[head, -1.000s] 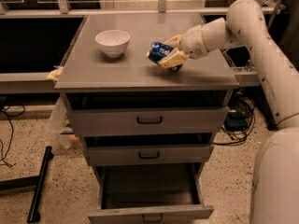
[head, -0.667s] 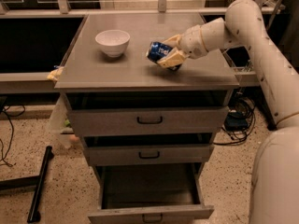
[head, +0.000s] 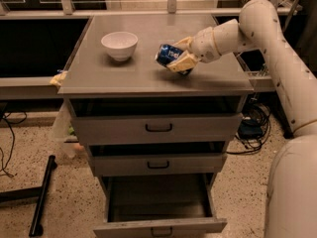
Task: Pick pepsi can from bottom drawer and place on counter
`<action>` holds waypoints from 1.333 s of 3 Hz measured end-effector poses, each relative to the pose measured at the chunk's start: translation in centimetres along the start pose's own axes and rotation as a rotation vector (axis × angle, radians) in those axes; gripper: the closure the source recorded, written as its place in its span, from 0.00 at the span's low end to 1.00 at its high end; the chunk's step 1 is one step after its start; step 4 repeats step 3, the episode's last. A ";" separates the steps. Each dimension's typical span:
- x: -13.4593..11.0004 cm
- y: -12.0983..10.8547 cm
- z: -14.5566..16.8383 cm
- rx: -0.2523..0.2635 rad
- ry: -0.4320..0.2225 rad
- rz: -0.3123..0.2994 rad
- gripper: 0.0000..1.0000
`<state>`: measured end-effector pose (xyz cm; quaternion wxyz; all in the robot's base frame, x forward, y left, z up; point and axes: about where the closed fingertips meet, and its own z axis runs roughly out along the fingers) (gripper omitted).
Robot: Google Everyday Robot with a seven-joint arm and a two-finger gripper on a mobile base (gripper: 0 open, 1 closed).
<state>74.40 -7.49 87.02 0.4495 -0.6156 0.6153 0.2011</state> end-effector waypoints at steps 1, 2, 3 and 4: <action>0.0 0.0 0.0 0.000 0.000 0.000 0.16; 0.0 0.0 0.0 0.000 0.000 0.000 0.00; 0.0 0.0 0.0 0.000 0.000 0.000 0.00; 0.0 0.0 0.0 0.000 0.000 0.000 0.00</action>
Offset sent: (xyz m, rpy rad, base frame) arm 0.0000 0.0000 0.0000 0.0000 0.0000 0.0000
